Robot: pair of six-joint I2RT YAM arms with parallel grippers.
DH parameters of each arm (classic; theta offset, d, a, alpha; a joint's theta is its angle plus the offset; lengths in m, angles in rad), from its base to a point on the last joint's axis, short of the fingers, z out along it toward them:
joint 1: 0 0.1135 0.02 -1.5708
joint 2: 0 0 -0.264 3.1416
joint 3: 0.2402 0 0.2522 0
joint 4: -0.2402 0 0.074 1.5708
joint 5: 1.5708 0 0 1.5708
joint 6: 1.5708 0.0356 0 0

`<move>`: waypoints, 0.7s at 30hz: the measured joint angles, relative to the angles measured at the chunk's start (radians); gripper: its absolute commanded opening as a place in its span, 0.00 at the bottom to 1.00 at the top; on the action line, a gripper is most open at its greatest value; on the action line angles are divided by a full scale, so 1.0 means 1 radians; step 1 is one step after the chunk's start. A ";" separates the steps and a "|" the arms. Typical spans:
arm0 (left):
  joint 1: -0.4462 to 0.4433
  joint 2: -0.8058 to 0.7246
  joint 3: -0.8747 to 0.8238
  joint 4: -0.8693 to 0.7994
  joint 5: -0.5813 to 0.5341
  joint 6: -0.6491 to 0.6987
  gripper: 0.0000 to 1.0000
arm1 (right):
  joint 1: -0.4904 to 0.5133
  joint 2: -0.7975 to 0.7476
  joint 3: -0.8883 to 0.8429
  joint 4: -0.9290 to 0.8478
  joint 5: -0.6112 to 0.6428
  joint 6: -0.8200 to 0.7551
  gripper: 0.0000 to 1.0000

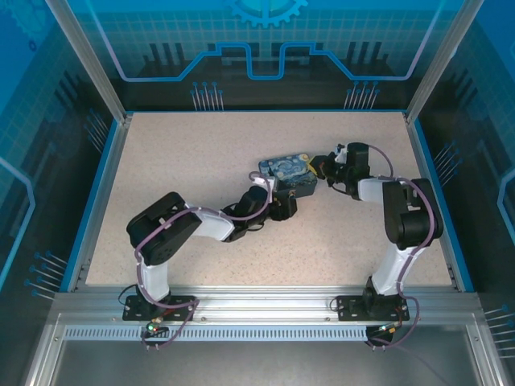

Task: Unlock a padlock with a key

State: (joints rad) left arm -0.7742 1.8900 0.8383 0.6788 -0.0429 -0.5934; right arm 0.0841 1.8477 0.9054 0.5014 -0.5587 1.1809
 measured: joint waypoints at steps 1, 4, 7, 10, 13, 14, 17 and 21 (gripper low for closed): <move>0.000 0.004 0.013 -0.008 0.003 0.009 0.72 | 0.000 0.005 0.000 0.011 -0.003 0.001 0.00; 0.000 0.023 0.048 -0.041 0.012 0.032 0.72 | 0.000 0.014 -0.002 0.038 -0.008 0.006 0.00; 0.000 0.047 0.074 -0.061 0.015 0.053 0.72 | 0.000 0.017 -0.003 0.048 -0.011 0.008 0.00; 0.000 0.075 0.089 -0.079 0.014 0.071 0.73 | 0.001 0.019 -0.003 0.053 -0.011 0.008 0.00; 0.000 0.097 0.090 -0.095 0.011 0.084 0.73 | 0.001 0.021 -0.003 0.058 -0.015 0.008 0.00; 0.000 0.099 0.095 -0.097 0.008 0.091 0.72 | 0.001 0.022 -0.003 0.060 -0.016 0.008 0.00; -0.001 0.114 0.117 -0.101 -0.008 0.106 0.72 | 0.001 0.025 -0.003 0.064 -0.021 0.008 0.00; -0.001 0.142 0.150 -0.107 -0.037 0.130 0.72 | 0.001 0.025 -0.003 0.065 -0.023 0.008 0.00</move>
State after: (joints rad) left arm -0.7750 2.0319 0.9886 0.5720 -0.0803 -0.4629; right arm 0.0849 1.8725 0.9024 0.5667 -0.5812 1.1889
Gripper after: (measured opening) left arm 0.723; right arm 0.062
